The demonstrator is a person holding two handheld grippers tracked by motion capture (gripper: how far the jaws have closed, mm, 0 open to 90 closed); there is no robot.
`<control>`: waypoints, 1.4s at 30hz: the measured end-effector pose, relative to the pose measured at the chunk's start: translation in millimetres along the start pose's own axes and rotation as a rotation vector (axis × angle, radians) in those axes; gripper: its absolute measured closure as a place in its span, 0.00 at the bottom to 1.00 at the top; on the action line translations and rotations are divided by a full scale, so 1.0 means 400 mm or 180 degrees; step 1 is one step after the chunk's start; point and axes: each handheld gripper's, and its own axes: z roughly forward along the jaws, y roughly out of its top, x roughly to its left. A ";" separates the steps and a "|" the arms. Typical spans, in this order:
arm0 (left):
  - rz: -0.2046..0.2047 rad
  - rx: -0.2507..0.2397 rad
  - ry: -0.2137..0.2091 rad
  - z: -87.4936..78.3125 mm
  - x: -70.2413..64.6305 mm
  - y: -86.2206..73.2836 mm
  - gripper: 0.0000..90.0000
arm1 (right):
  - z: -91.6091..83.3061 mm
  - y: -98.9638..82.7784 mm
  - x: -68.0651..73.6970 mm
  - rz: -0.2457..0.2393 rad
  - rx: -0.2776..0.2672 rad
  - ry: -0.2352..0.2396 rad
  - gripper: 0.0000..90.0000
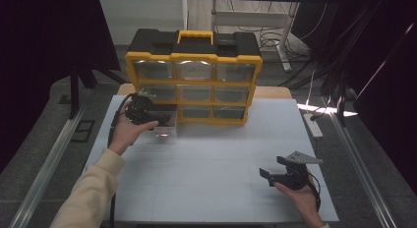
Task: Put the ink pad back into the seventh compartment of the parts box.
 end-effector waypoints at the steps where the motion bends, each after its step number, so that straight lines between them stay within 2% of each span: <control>1: 0.0007 -0.0010 -0.0017 -0.003 -0.001 -0.001 0.13 | 0.000 0.000 -0.001 0.0006 -0.0002 0.0000 0.10; 8: 0.0007 -0.0124 -0.0120 -0.025 -0.012 -0.005 0.14 | 0.002 0.001 -0.005 0.0028 -0.0010 0.0026 0.10; 14: 0.0085 -0.0231 -0.0173 -0.048 -0.036 -0.020 0.15 | -0.009 -0.001 -0.004 0.0037 -0.0047 0.0056 0.10; 18: 0.0078 -0.0300 -0.0268 -0.064 -0.053 -0.035 0.15 | -0.016 -0.003 -0.006 0.0067 -0.0064 0.0030 0.10; 24: 0.0135 -0.0406 -0.0366 -0.095 -0.083 -0.065 0.16 | -0.018 -0.004 -0.002 0.0042 -0.0049 0.0005 0.10; 31: 0.0175 -0.0542 -0.0444 -0.130 -0.114 -0.098 0.16 | -0.019 -0.005 -0.007 0.0062 -0.0050 -0.0039 0.10; 37: 0.0253 -0.0622 -0.0486 -0.154 -0.146 -0.142 0.16 | -0.017 -0.004 -0.006 0.0050 -0.0068 -0.0010 0.10; 38: 0.0256 -0.0634 -0.0504 -0.157 -0.159 -0.163 0.16 | -0.017 -0.003 -0.006 0.0049 -0.0072 -0.0003 0.10; 42: 0.0261 -0.0629 -0.0533 -0.154 -0.175 -0.207 0.16 | -0.019 -0.003 -0.005 0.0044 -0.0093 0.0008 0.10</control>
